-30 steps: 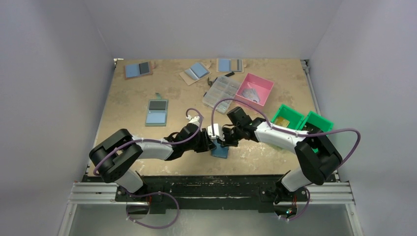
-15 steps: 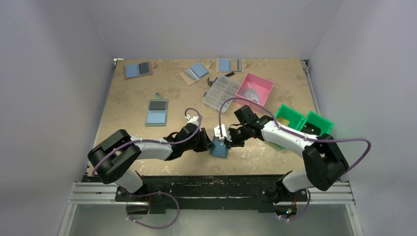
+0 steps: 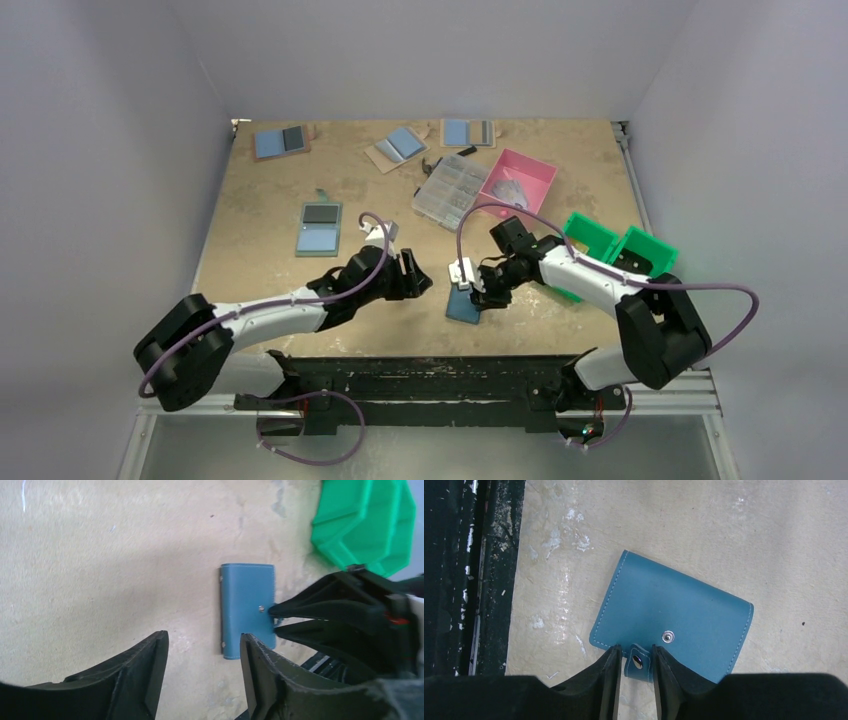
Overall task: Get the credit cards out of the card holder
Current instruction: Open the card holder at the center of the board.
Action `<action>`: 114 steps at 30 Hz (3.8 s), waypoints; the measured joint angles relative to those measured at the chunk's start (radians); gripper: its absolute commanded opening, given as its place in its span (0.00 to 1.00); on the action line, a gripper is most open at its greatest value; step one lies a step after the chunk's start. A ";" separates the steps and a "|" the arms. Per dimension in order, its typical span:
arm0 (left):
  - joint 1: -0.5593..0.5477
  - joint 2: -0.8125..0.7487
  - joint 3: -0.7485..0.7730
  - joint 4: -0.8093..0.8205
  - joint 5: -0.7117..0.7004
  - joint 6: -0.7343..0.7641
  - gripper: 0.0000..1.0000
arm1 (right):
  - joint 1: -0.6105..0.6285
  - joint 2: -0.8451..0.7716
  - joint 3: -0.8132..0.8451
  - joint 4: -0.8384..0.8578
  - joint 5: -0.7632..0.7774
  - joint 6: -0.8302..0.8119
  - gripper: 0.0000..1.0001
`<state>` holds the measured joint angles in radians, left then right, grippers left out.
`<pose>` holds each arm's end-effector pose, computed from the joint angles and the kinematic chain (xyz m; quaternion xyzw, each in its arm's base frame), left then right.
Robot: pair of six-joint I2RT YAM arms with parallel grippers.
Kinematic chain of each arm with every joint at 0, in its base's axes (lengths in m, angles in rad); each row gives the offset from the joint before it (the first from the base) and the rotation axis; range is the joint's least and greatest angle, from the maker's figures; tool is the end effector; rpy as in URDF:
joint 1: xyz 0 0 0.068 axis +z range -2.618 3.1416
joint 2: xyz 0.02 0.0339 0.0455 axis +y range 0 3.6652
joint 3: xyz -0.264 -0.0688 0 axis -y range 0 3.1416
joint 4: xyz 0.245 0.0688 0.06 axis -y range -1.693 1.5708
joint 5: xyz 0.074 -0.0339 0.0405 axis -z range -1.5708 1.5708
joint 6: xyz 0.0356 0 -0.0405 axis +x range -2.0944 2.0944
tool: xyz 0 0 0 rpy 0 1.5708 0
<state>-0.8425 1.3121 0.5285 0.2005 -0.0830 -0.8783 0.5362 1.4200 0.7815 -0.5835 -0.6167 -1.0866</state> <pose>0.1751 -0.1919 0.1780 -0.0354 0.8793 -0.3352 0.3365 0.2027 0.1444 0.1798 -0.7168 0.6079 0.2427 0.2403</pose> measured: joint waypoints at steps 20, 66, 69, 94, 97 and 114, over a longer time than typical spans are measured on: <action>-0.010 -0.196 -0.119 0.096 0.120 0.090 0.63 | -0.054 -0.145 -0.094 -0.082 0.010 -0.032 0.51; -0.447 0.308 0.557 -0.533 -0.453 0.076 0.81 | -0.395 -0.116 0.106 -0.153 -0.030 0.235 0.57; -0.480 0.449 0.724 -0.679 -0.517 0.050 0.78 | -0.424 -0.119 0.106 -0.110 0.000 0.276 0.57; -0.534 0.787 1.059 -0.998 -0.657 0.060 0.68 | -0.465 -0.119 0.105 -0.074 0.024 0.323 0.58; -0.527 0.789 1.059 -0.993 -0.658 0.061 0.62 | -0.465 -0.119 0.105 -0.075 0.024 0.323 0.57; -0.497 0.787 1.037 -0.953 -0.665 0.080 0.00 | -0.470 -0.119 0.105 -0.084 0.023 0.315 0.58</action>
<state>-1.3399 2.0987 1.5658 -0.7528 -0.7475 -0.7986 0.0658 1.3014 0.8867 -0.6678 -0.5941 -0.7715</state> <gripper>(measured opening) 0.082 0.573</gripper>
